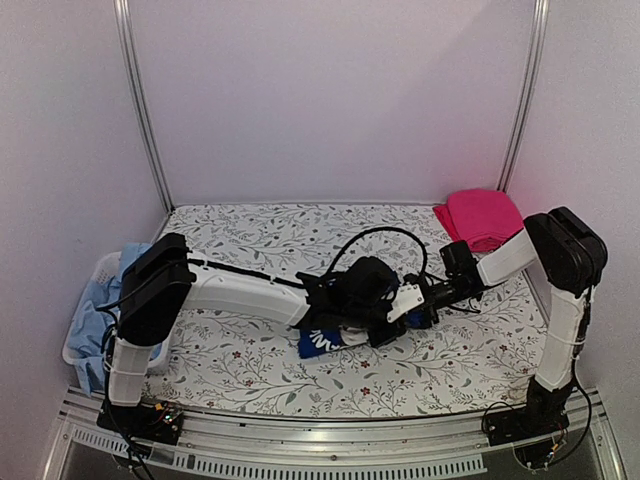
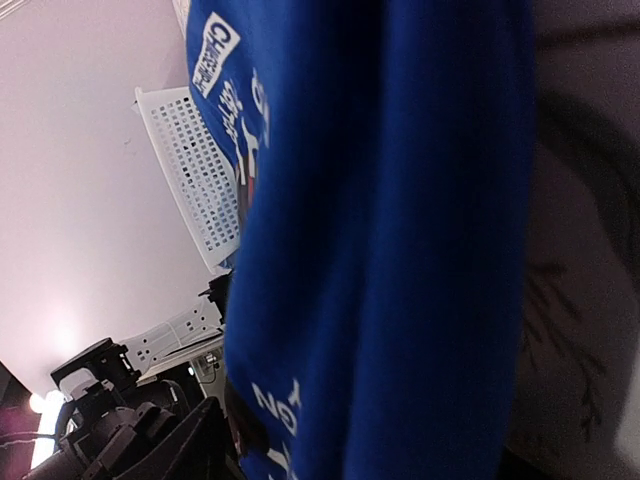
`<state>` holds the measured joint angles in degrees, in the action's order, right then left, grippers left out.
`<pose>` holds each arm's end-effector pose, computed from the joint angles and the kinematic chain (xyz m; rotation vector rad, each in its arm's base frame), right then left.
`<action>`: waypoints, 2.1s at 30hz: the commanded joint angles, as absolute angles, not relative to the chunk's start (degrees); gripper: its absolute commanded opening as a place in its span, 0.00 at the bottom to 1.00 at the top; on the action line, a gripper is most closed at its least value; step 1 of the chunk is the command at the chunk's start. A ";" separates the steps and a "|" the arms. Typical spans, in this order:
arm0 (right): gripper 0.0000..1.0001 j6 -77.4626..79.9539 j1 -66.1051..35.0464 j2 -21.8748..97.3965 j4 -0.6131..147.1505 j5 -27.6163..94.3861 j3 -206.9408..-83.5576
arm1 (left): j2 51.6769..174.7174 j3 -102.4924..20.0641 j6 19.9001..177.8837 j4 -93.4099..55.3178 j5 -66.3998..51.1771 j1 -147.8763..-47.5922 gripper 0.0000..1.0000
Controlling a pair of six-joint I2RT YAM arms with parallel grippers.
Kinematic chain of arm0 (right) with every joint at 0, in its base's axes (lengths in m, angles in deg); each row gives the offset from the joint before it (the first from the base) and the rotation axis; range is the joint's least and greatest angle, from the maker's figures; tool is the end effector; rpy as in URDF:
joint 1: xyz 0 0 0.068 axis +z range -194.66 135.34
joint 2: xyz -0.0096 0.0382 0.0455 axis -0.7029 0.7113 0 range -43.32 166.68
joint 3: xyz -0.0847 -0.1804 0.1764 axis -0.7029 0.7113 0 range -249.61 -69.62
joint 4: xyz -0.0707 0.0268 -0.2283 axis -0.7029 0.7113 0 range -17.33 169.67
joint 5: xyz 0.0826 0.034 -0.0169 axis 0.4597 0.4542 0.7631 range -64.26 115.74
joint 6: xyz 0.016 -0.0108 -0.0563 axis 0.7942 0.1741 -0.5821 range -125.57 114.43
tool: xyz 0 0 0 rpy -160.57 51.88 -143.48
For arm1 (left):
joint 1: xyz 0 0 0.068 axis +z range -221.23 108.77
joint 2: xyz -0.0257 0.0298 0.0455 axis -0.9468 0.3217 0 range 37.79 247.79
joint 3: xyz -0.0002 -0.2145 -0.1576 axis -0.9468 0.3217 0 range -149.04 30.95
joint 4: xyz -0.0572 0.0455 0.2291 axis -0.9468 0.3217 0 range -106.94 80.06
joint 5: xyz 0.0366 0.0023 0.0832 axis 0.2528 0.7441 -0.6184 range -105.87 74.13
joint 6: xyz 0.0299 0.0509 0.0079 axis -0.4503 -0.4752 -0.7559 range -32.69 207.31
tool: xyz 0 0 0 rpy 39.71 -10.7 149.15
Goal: Fold and stack the mixed laundry pile
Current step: Pass from the left arm to the right, then turn over the square-folded T-shirt at the center of the board.
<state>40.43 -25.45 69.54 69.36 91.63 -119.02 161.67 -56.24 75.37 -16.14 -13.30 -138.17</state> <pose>0.2879 0.1425 0.0986 -0.1523 -2.4264 -1.6520 0.1826 -0.4339 0.1706 1.4720 1.7496 -0.5662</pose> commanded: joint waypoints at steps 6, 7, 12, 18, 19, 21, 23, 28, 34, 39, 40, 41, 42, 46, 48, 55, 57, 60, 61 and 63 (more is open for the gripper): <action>0.38 44.54 -22.42 78.85 66.57 90.87 -126.46 | 159.43 -54.91 74.58 -19.70 -11.05 -137.59 0.00; 0.31 44.67 -22.38 78.91 66.65 90.56 -126.48 | 159.37 -54.89 74.62 -19.60 -11.27 -137.61 0.00; 0.00 42.07 -22.57 75.39 73.31 87.23 -128.23 | 157.64 -54.49 78.97 -18.48 -13.65 -136.46 0.09; 0.00 30.64 -25.63 67.79 93.77 81.06 -132.43 | 149.20 -48.27 89.02 -17.12 -15.63 -132.02 0.57; 0.00 27.13 -26.46 66.88 97.49 79.33 -133.16 | 147.57 -46.83 90.54 -16.11 -15.62 -130.91 0.60; 0.00 22.06 -28.01 64.56 105.15 74.94 -135.34 | 144.62 -43.60 93.23 -14.63 -14.84 -128.84 0.63; 0.00 15.79 -29.21 63.21 113.15 68.86 -138.67 | 142.00 -40.92 95.52 -14.53 -14.73 -126.91 0.64; 0.00 5.62 -32.58 58.80 130.43 49.77 -149.15 | 137.52 -36.38 99.41 -12.89 -15.17 -123.32 0.65; 0.00 2.40 -34.92 55.02 142.07 23.90 -161.01 | 132.91 -32.08 102.02 -10.29 -15.70 -121.08 0.66; 0.00 4.26 -34.97 55.17 148.69 3.95 -169.01 | 128.52 -27.66 103.31 -8.85 -17.71 -118.74 0.66; 0.00 4.71 -34.84 55.42 149.46 0.90 -170.19 | 127.73 -26.95 103.44 -8.45 -17.98 -118.29 0.66; 0.00 4.81 -34.51 55.39 149.41 -1.48 -170.66 | 126.95 -26.22 103.48 -8.35 -18.12 -117.87 0.66; 0.00 4.48 -33.75 55.35 149.19 -4.00 -170.73 | 126.35 -25.54 103.49 -8.21 -18.14 -117.48 0.66; 0.00 4.13 -26.07 58.77 150.08 -10.20 -173.08 | 125.17 -23.73 103.66 -7.39 -18.31 -116.60 0.66; 0.00 4.28 -21.17 62.82 150.90 -7.68 -177.64 | 124.92 -23.10 104.15 -7.31 -18.01 -116.50 0.66; 0.00 5.69 -3.39 82.15 151.66 3.90 -185.41 | 124.24 -22.57 107.14 -6.52 -18.30 -115.36 0.66; 0.00 6.02 -0.28 87.34 151.42 8.26 -189.50 | 123.07 -21.77 108.82 -6.56 -18.19 -114.60 0.66; 0.00 5.02 2.93 92.89 150.40 14.78 -194.99 | 121.26 -19.51 111.34 -7.68 -17.04 -113.54 0.66; 0.01 4.76 3.58 94.26 149.66 17.86 -196.63 | 120.69 -18.78 112.26 -7.95 -16.69 -113.14 0.66; 0.10 4.71 4.27 95.93 147.65 25.17 -199.48 | 119.41 -17.08 113.98 -8.44 -16.32 -112.41 0.66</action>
